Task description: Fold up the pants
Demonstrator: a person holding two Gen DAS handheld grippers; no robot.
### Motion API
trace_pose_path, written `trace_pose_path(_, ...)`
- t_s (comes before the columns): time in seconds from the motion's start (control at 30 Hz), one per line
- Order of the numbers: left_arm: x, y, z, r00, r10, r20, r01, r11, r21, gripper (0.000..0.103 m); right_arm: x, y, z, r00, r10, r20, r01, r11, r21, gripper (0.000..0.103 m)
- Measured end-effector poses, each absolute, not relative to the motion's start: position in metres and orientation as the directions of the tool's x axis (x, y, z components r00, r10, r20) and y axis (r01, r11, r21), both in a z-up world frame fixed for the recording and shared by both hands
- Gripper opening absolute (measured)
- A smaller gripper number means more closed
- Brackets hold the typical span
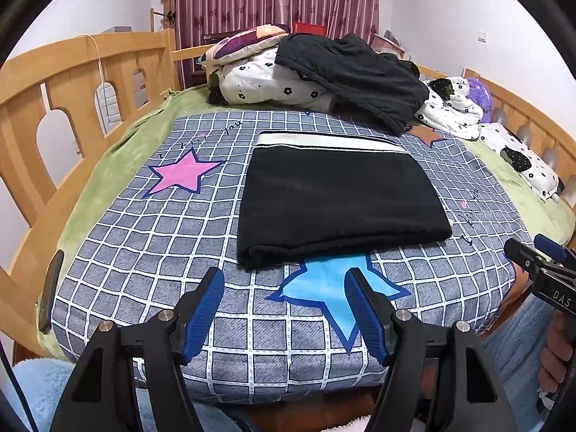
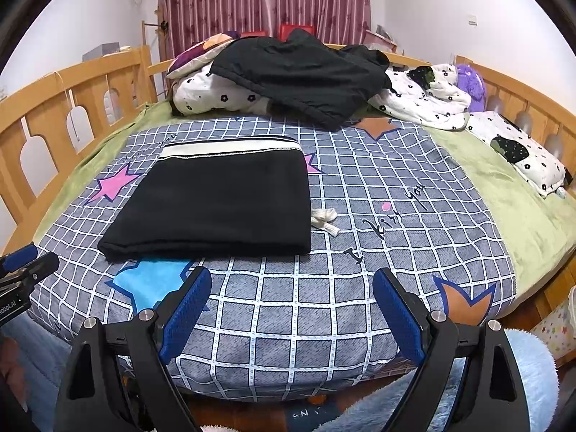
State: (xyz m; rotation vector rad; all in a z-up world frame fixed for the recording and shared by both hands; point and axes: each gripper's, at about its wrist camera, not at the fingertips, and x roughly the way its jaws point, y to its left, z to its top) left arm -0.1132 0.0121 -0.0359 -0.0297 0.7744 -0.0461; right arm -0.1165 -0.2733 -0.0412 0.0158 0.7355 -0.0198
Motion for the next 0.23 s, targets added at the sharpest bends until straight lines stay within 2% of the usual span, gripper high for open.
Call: trace_pose_path(0.23, -0.114, 0.015, -0.0349, 0.716, -0.052, -0.696, 0.02, 0.998, -0.053, 0.068, -0.1163, -0.2705, -0.0431, 0.739, -0.016, -0.674, 0.02, 1.0, -0.002, 0.09)
